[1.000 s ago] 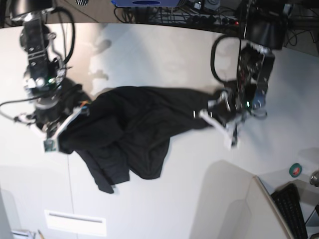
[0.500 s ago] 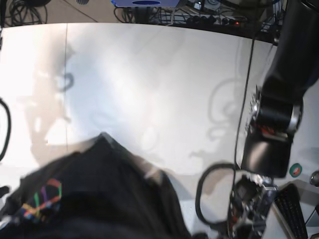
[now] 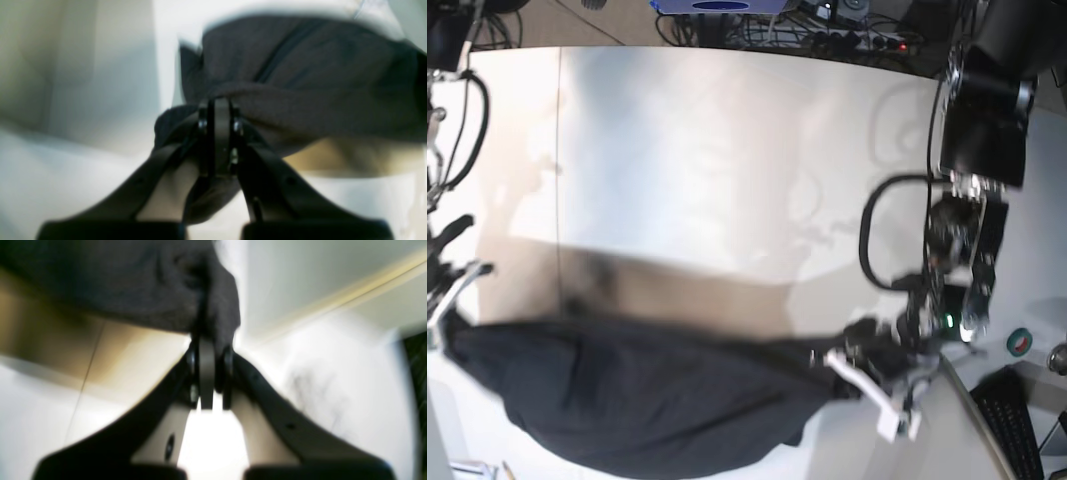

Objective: Layout the t-shirt on the table in an organized manner, then fold the t-shirt properly
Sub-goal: 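Hold the shirt with both grippers, lift and lay it flat, then release the shirt and reposition both grippers at its edges, then grasp the shirt edges with both grippers and pull them apart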

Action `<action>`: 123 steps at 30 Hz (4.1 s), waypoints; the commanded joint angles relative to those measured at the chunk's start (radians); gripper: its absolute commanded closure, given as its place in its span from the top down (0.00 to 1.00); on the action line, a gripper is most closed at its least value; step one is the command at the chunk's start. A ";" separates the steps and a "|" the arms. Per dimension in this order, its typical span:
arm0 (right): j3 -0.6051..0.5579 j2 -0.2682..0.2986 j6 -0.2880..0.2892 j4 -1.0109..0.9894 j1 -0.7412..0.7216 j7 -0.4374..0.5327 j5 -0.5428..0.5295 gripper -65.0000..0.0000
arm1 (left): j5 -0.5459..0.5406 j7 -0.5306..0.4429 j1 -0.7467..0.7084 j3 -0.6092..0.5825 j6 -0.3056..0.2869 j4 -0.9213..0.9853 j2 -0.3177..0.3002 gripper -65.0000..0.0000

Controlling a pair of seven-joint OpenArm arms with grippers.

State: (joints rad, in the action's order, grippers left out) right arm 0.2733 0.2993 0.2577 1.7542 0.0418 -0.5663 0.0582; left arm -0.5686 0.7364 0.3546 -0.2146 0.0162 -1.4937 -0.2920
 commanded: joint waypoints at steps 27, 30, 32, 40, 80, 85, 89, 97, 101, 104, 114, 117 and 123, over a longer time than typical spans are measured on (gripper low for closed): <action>0.119 -0.180 -0.013 -0.003 0.198 -0.008 0.009 0.52 | 0.141 -0.165 -0.460 0.376 -0.011 -0.223 0.004 0.85; 0.117 -0.183 -0.010 0.002 0.157 -0.008 0.009 0.27 | 0.141 -0.107 -0.435 0.269 -0.011 -0.223 0.049 0.43; 0.076 -0.185 -0.010 0.005 0.154 -0.008 0.009 0.09 | 0.147 -0.094 -0.444 0.212 -0.011 -0.223 0.070 0.08; 0.005 -0.191 -0.010 -0.287 0.060 0.002 0.006 0.00 | 0.150 -0.094 -0.434 0.119 -0.011 -0.017 0.069 0.00; -0.035 -0.041 -0.016 -0.713 -0.257 0.009 0.010 0.55 | 0.143 -0.093 -0.424 0.490 -0.012 0.040 -0.034 0.00; -0.035 -0.058 -0.018 -0.715 -0.245 0.007 0.010 0.50 | 0.143 -0.093 -0.446 0.556 -0.012 0.040 -0.034 0.00; -0.035 -0.062 -0.014 -0.701 -0.230 0.005 0.009 0.06 | 0.143 -0.093 -0.447 0.561 -0.012 0.040 -0.034 0.00; -0.041 -0.124 -0.013 -0.259 -0.026 -0.146 0.006 0.00 | 0.143 -0.093 -0.443 0.562 -0.012 0.040 -0.034 0.00; -0.042 -0.145 0.004 -0.104 0.074 -0.242 0.006 0.00 | 0.143 -0.093 -0.438 0.553 -0.012 0.040 -0.034 0.00; -0.041 -0.147 0.105 -0.041 0.158 -0.246 0.006 0.00 | 0.143 -0.093 -0.434 0.553 -0.012 0.040 -0.032 0.00; -0.044 -0.147 0.320 0.048 0.367 -0.289 0.006 0.00 | 0.143 -0.091 -0.401 0.465 -0.012 0.038 -0.028 0.00; -0.044 -0.147 0.323 0.048 0.393 -0.289 0.006 0.00 | 0.143 -0.091 -0.380 0.375 -0.011 0.035 -0.025 0.00; -0.157 -0.124 0.369 0.040 0.433 -0.289 0.006 0.00 | 0.150 -0.093 -0.296 0.252 -0.011 0.087 0.089 0.00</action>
State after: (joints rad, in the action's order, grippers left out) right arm 0.1093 0.1684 0.6243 1.7798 0.4679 -0.8547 0.0628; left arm -0.4191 0.6556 0.0494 0.0349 0.0082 -1.3933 -0.1955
